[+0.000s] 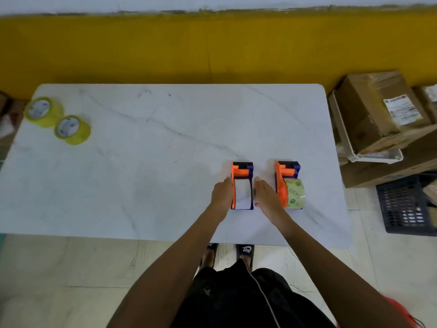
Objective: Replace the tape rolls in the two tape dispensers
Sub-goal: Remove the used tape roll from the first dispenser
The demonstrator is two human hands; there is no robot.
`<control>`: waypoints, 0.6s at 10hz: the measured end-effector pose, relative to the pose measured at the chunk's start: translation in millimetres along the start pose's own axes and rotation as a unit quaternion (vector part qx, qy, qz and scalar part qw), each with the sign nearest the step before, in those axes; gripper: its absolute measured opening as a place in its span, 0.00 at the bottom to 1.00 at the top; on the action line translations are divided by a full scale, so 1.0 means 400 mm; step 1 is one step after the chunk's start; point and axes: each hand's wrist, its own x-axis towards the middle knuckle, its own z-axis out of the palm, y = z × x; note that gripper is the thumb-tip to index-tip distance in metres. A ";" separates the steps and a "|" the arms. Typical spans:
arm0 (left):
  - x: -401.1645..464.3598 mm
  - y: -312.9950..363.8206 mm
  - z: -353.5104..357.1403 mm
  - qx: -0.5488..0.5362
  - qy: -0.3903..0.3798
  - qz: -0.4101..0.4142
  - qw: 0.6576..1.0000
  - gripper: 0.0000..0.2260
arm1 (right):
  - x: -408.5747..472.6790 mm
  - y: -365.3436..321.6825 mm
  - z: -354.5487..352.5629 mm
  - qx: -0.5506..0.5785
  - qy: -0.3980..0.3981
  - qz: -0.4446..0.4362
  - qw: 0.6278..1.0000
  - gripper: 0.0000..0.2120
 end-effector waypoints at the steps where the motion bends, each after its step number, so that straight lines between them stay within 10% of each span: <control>1: -0.004 0.020 0.010 -0.032 -0.017 -0.018 0.999 0.18 | -0.005 -0.003 -0.005 -0.023 0.002 -0.016 1.000 0.16; 6: -0.003 0.100 -0.010 -0.056 -0.032 -0.012 0.998 0.16 | -0.030 -0.041 -0.003 0.008 0.038 -0.152 0.988 0.17</control>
